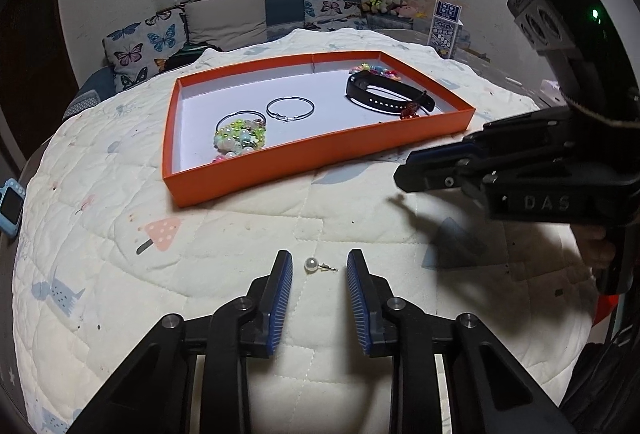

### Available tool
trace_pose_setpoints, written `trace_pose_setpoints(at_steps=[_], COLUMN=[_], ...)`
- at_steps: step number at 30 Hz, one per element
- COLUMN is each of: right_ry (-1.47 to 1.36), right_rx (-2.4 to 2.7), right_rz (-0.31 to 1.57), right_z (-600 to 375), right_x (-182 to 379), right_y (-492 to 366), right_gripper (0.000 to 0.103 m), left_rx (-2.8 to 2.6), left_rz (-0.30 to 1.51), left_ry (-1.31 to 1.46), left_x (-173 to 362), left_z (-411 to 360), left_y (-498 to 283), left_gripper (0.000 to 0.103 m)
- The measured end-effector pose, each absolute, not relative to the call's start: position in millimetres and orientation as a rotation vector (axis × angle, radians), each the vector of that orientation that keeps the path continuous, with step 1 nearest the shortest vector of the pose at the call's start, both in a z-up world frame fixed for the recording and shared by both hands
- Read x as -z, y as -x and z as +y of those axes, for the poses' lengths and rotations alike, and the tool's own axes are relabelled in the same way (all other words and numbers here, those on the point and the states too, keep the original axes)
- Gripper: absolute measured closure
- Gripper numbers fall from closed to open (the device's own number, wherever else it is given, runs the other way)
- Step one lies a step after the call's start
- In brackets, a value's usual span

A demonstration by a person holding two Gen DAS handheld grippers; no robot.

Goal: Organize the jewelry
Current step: 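Grasp a pearl stud earring with the left gripper while the right grasps the other pearl stud, then carry both pearl studs over the tray and open both grippers to release them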

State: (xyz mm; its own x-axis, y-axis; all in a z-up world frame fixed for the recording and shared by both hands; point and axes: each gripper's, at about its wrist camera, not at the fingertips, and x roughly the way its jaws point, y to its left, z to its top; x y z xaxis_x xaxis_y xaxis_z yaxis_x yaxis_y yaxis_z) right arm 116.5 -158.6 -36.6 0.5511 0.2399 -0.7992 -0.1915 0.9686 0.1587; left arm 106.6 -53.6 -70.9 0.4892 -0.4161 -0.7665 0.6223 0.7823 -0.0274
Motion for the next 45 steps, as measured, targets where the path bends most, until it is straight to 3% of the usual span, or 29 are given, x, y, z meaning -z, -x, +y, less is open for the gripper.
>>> trace_pose_setpoints(at_steps=[7, 16, 31, 45], right_ry=[-0.046, -0.065, -0.054, -0.067], right_rx=[-0.244, -0.233, -0.168, -0.137], right_rz=[0.941, 0.933, 0.868, 0.909], right_z=[-166.3, -178.3, -216.3, -245.2], right_x=[31.3, 25.5, -5.4, 16.2], right_y=[-111.2, -104.8, -124.6, -156.4], right_gripper=[0.082, 0.082, 0.082, 0.082], left_rx=[0.638, 0.623, 0.603, 0.595], left_rz=[0.856, 0.845, 0.732, 0.844], left_ry=[-0.290, -0.279, -0.157, -0.137], left_x=[75.1, 69.6, -8.4, 25.1], left_z=[-55.3, -53.5, -60.1, -100.7], left_y=[-108.2, -108.2, -155.3, -209.3], left_gripper=[0.083, 0.085, 0.085, 0.084])
